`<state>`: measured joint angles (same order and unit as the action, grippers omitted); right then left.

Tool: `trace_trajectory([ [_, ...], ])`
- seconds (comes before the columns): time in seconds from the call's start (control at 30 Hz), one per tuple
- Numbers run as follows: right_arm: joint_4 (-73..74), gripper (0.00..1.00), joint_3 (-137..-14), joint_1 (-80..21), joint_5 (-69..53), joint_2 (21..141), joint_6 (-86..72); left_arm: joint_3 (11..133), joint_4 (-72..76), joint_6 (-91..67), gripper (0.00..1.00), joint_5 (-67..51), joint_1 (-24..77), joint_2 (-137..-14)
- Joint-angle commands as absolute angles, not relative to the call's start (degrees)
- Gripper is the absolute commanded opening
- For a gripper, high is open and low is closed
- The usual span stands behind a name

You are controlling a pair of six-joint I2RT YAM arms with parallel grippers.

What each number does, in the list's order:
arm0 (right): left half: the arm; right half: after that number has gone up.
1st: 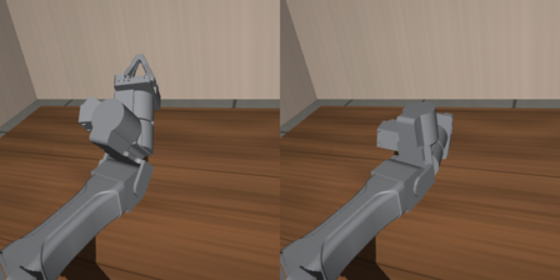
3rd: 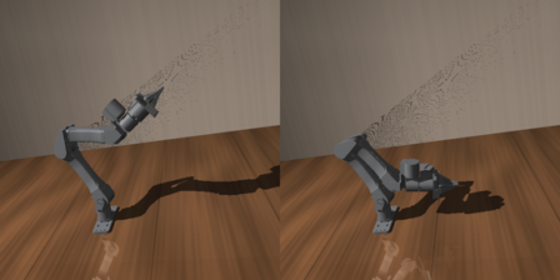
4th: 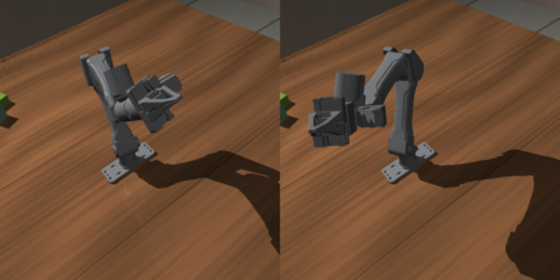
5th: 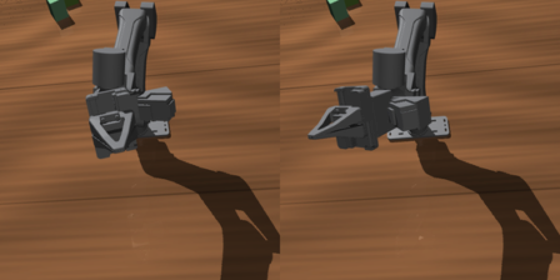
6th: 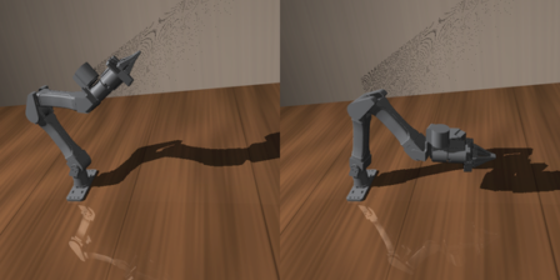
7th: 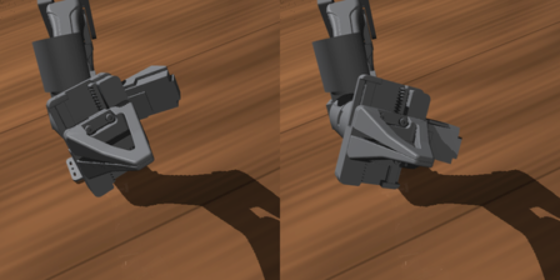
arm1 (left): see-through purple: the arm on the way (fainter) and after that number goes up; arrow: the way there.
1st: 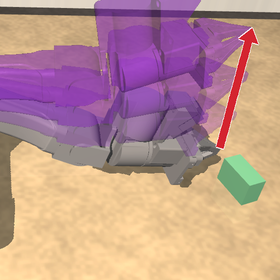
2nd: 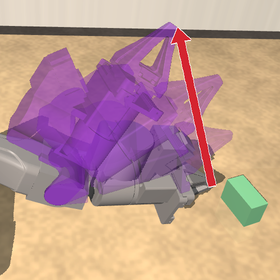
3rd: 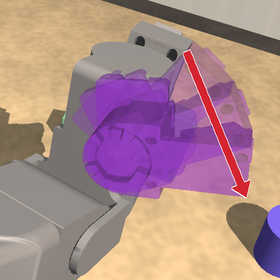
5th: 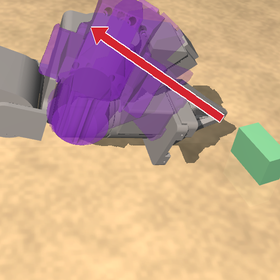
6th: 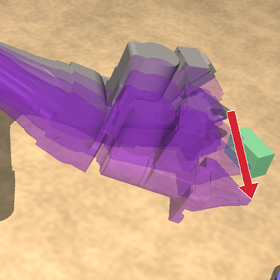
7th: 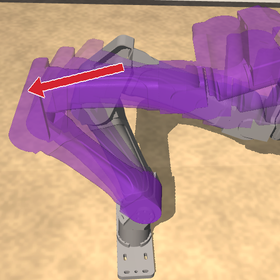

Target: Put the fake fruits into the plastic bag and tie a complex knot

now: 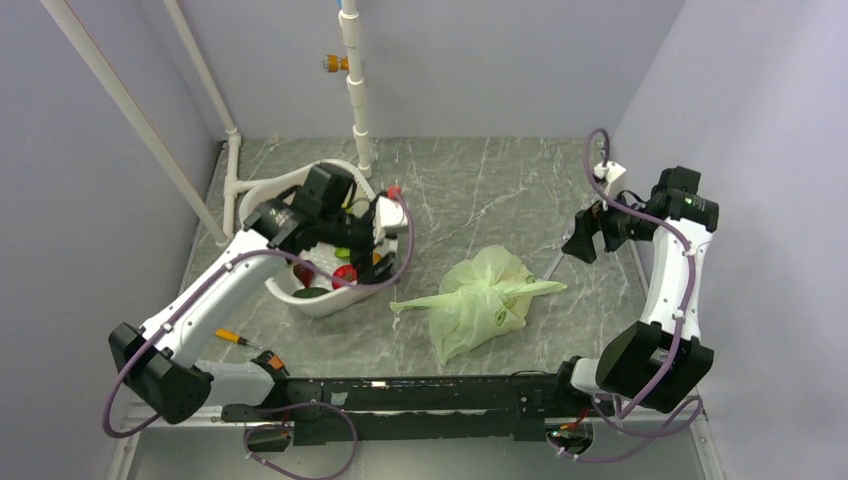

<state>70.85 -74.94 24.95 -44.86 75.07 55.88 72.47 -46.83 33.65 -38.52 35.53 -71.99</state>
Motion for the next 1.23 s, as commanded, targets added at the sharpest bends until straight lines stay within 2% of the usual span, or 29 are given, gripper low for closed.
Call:
trace_trajectory([
  [0.0,68.25,1.0,-82.7,24.44,-54.69,75.49,40.87,86.84,-49.41,24.01,0.99,-39.65,32.33,-78.1],
  [0.17,48.19,1.0,-85.7,24.4,-55.22,80.39,14.48,111.09,-56.02,14.26,0.99,-29.61,27.67,-91.74],
  [0.3,39.47,1.0,-85.77,24.0,-51.04,84.07,2.95,116.86,-54.15,7.91,0.99,-25.56,19.12,-96.86],
  [0.6,37.55,1.0,-76.19,15.29,-37.49,84.71,6.3,105.47,-51.14,4.08,0.99,-22.35,5.6,-92.98],
  [0.9,37.72,1.0,-69.75,9.14,-33.52,81.19,9.58,88.74,-49.76,3.57,0.99,-18.45,1.98,-85.0],
  [1.2,38.78,1.0,-71.26,9.02,-33.91,80.27,9.89,92.75,-50.47,4.85,1.0,-17.54,1.83,-84.55],
])
